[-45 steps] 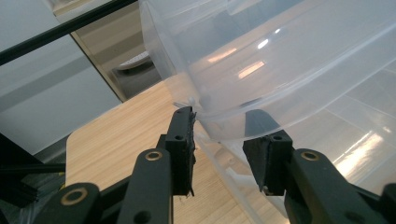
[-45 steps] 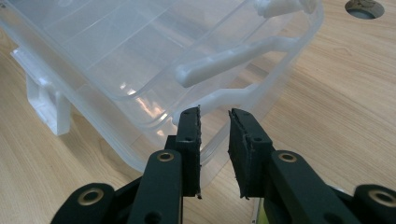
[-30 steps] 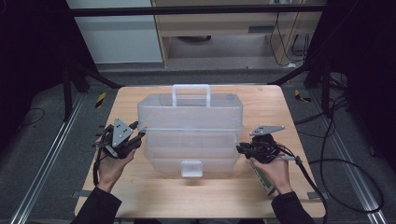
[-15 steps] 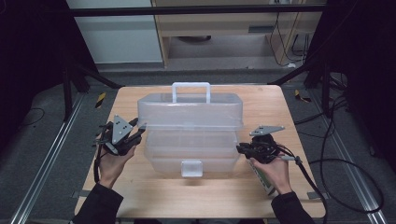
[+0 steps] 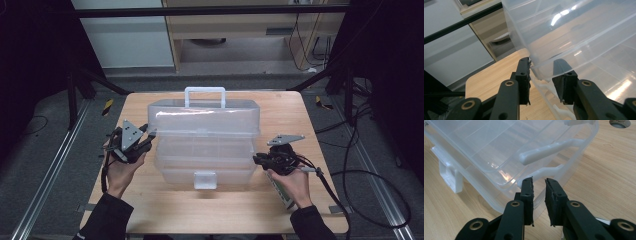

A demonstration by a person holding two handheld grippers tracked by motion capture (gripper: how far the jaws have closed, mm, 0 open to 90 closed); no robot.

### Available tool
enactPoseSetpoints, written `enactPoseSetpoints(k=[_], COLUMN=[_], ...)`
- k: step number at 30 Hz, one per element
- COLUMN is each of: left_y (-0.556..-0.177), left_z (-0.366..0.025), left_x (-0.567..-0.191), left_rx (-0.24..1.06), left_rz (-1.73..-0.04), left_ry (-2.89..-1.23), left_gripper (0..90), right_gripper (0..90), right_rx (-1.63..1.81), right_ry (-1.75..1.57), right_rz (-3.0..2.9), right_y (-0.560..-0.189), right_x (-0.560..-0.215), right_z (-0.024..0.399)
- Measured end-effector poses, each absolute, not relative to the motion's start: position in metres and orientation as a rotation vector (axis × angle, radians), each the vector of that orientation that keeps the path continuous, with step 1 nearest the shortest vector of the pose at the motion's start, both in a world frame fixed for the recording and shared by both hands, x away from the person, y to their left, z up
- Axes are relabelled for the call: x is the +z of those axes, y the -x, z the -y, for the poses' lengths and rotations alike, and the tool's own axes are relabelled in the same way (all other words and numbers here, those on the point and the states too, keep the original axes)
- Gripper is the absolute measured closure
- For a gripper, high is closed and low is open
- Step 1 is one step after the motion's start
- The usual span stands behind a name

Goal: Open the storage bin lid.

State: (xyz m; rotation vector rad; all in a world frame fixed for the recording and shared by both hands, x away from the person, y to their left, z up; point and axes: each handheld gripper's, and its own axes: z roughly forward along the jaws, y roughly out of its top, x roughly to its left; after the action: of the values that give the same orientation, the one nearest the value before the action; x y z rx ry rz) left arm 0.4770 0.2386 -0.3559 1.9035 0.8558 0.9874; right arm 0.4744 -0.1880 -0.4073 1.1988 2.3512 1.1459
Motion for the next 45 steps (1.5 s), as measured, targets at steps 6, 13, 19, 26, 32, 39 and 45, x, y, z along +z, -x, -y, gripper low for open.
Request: enactPoseSetpoints(k=[6, 13, 19, 26, 32, 39, 45], left_y=[-0.4788, -0.481, -0.4825, -0.4826, -0.4829, -0.4837, -0.4838], left_z=[-0.2384, -0.238, -0.2371, -0.2367, -0.2357, -0.2352, -0.2346], left_x=[-0.3544, -0.352, -0.3514, -0.3513, -0.3511, -0.3506, -0.3499], left_rx=[0.984, 0.981, 0.985, 0.994, 0.997, 1.005, 1.012], left_rz=[-0.863, -0.878, -0.883, -0.877, -0.88, -0.883, -0.883], left_ry=[-1.899, -1.89, -1.889, -1.899, -1.9, -1.904, -1.908], left_gripper=[66.9, 67.3, 67.8, 67.9, 68.3, 68.6, 68.8], right_gripper=[76.9, 77.0, 77.0, 76.9, 76.2, 75.0, 75.9], right_rx=[1.144, 1.142, 1.146, 1.155, 1.156, 1.157, 1.154], right_ry=[-1.201, -1.2, -1.202, -1.202, -1.202, -1.22, -1.235], right_rz=[-2.351, -2.353, -2.345, -2.33, -2.33, -2.317, -2.301], right_y=[-0.4746, -0.4746, -0.4744, -0.4736, -0.4733, -0.4727, -0.4735], right_x=[-0.4072, -0.4071, -0.4074, -0.4075, -0.4072, -0.4063, -0.409], right_z=[0.1881, 0.1882, 0.1879, 0.1877, 0.1878, 0.1888, 0.186])
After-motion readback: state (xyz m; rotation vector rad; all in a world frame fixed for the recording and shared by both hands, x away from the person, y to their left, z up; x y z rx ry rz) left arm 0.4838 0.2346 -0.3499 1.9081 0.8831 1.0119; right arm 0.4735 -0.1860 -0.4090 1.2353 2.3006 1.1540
